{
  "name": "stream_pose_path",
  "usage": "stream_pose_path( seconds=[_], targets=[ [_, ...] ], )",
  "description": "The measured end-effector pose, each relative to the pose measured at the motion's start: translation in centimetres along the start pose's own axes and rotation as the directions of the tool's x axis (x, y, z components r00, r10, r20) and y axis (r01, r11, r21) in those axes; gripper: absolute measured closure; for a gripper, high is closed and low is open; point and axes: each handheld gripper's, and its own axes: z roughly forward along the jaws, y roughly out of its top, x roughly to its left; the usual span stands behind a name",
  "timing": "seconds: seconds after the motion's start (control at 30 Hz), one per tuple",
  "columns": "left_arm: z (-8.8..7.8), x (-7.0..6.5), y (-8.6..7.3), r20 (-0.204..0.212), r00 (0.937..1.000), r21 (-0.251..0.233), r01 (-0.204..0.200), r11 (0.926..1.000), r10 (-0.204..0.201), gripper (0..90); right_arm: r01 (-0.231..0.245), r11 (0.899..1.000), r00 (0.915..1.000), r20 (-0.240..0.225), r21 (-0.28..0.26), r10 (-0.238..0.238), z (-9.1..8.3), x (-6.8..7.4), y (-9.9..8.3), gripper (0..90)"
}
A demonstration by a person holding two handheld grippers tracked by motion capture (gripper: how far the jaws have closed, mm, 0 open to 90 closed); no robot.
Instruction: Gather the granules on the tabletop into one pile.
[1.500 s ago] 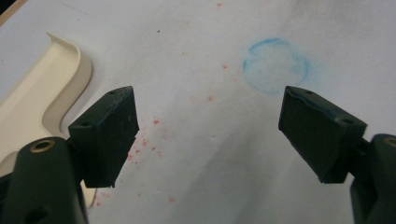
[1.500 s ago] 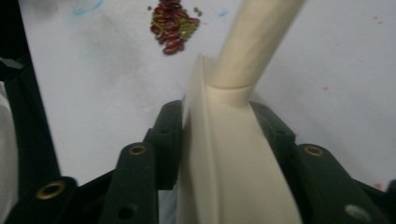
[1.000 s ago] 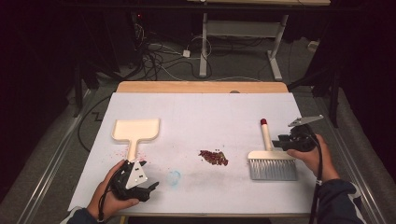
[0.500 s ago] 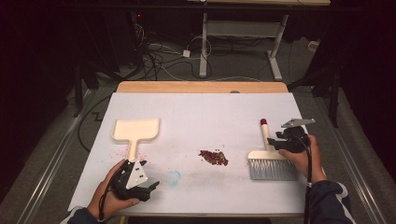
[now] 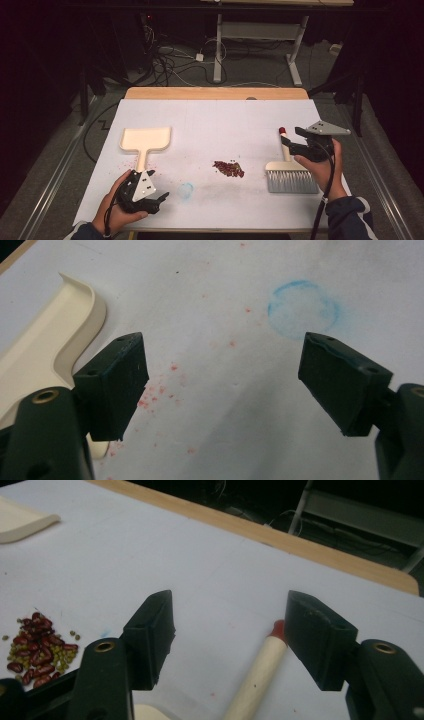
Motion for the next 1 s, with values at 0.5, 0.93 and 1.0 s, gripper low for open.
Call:
stream_pose_path(
  seconds=[0.5, 0.93, 1.0],
  targets=[
    [-0.3, 0.0, 0.0, -0.015, 0.9999, -0.009, 0.006, 0.9999, -0.006, 18.9, 0.036, 0.991, 0.9993, 0.011, -0.128, -0.035, -3.2, 3.1, -0.4, 24.8],
    [-0.5, 0.1, -0.1, -0.022, 0.9997, -0.008, 0.01, 0.9999, -0.01, 18.7, 0.121, 0.986, 0.9917, 0.058, -0.118, -0.114, -5.5, 4.3, -2.8, 21.8],
    [-0.4, 0.1, -0.1, -0.021, 0.9997, -0.008, 0.012, 0.9999, -0.012, 18.7, 0.124, 0.985, 0.9916, 0.052, -0.123, -0.119, -5.6, 4.5, -3.4, 21.4]
  ],
)
